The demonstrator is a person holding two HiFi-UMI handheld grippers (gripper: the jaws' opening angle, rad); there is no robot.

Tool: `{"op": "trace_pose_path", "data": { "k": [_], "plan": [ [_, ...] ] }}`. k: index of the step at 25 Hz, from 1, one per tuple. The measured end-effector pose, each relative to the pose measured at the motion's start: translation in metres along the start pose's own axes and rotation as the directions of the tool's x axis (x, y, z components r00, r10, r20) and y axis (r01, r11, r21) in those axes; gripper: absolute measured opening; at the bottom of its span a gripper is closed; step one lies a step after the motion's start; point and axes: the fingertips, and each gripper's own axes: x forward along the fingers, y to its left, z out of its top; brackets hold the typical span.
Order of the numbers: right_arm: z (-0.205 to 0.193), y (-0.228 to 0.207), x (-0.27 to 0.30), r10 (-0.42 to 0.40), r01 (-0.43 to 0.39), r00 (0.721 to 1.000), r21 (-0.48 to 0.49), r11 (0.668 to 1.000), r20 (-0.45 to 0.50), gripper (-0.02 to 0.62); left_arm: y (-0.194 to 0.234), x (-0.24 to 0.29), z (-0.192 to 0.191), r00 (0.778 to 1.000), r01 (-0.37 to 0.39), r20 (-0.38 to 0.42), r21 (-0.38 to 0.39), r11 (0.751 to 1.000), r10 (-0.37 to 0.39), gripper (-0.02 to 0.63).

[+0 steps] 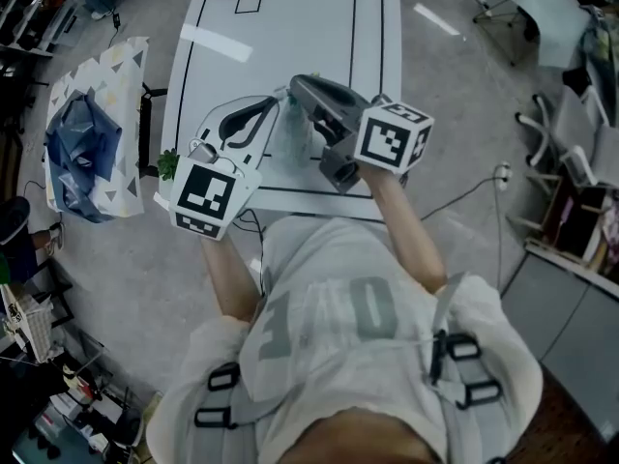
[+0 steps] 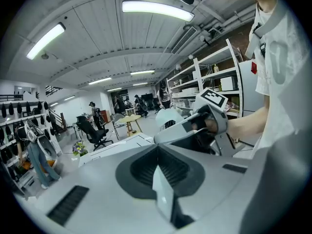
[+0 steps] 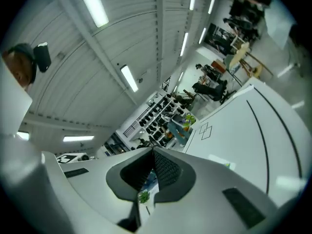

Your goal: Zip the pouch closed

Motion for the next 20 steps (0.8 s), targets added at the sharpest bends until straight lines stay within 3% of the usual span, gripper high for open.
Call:
{"op": "trace_pose_path", "data": {
  "k": [8,20],
  "plan": [
    [0.002,0.008,-0.008,-0.110,0.125,0.991,-0.241,0.963,0.074,0.009,0.002,-0.001,0.008,0.999,-0.009,0.033,0.027,1.000,0.008,0.008],
    [0.010,-0.001,-0.022,-0.190,0.218,0.975,-0.319,0.922,0.118,0.008,0.009,-0.013,0.019,0.997,-0.046,0.067,0.035,0.998,0.044,0.008]
  ]
}}
